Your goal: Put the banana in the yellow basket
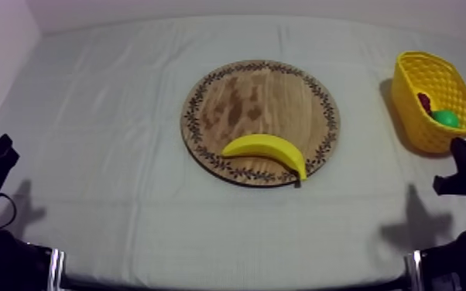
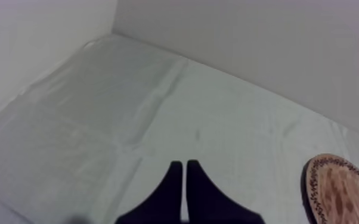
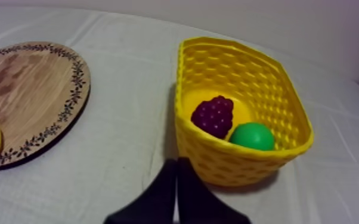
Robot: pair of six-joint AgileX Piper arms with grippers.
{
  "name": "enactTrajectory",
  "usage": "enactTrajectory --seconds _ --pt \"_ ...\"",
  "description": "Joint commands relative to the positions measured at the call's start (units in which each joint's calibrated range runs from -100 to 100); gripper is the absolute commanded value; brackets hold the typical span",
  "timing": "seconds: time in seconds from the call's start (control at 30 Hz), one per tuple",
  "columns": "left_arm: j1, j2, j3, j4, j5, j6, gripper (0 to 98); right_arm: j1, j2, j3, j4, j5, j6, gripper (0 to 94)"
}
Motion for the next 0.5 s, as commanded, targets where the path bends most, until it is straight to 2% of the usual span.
enactTrajectory --seconds 0.0,0.23,0.47 --pt "-0.02 0.02 -0.02 -0.01 -0.01 0.0 0.1 0.0 -0.02 0.03 -0.03 0.02 0.01 0.4" --pt "-0.02 0.02 -0.02 -0.01 -0.01 0.0 0.1 -0.43 -0.02 0.03 -0.03 0.02 0.17 0.4" --pt "-0.02 0.02 -0.02 -0.01 -0.01 0.0 0.1 -5.3 -0.02 0.03 -0.01 0.02 0.28 0.4"
